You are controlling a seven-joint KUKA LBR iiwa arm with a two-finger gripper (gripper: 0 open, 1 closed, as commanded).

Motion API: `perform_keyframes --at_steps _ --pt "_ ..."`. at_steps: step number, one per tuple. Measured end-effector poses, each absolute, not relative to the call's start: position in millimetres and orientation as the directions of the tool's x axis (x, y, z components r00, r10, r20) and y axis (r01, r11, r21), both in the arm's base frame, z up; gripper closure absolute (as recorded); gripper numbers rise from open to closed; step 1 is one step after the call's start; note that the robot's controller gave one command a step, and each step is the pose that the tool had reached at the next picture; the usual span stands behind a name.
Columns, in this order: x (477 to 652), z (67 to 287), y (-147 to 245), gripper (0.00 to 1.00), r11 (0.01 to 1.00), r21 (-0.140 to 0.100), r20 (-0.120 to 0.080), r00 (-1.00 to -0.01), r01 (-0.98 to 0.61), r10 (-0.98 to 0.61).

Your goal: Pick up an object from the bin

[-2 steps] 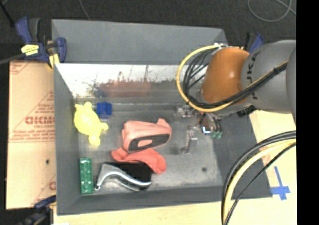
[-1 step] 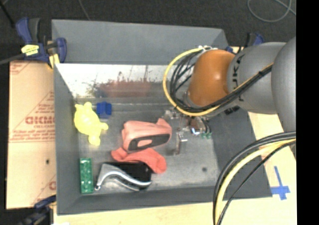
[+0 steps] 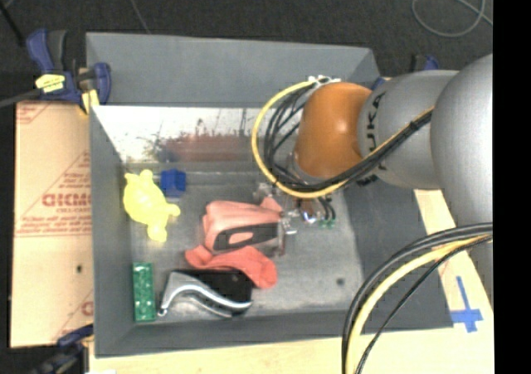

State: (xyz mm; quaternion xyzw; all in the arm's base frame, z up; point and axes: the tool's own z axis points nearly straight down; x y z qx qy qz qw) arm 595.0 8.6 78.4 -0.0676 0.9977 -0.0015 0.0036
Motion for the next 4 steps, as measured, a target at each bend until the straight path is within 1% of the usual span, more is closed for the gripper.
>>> perform_keyframes --at_steps 1,2,3,4 --pt "601.7 70 37 1.0 0.998 0.001 -0.001 -0.998 -0.057 -0.057" --pt "601.7 70 37 1.0 0.998 0.001 -0.001 -0.998 -0.058 -0.058" --pt "594.6 180 48 1.0 0.996 -0.001 0.003 -0.996 -0.093 -0.093" --pt "594.5 180 48 1.0 0.996 -0.001 0.003 -0.996 -0.094 -0.094"
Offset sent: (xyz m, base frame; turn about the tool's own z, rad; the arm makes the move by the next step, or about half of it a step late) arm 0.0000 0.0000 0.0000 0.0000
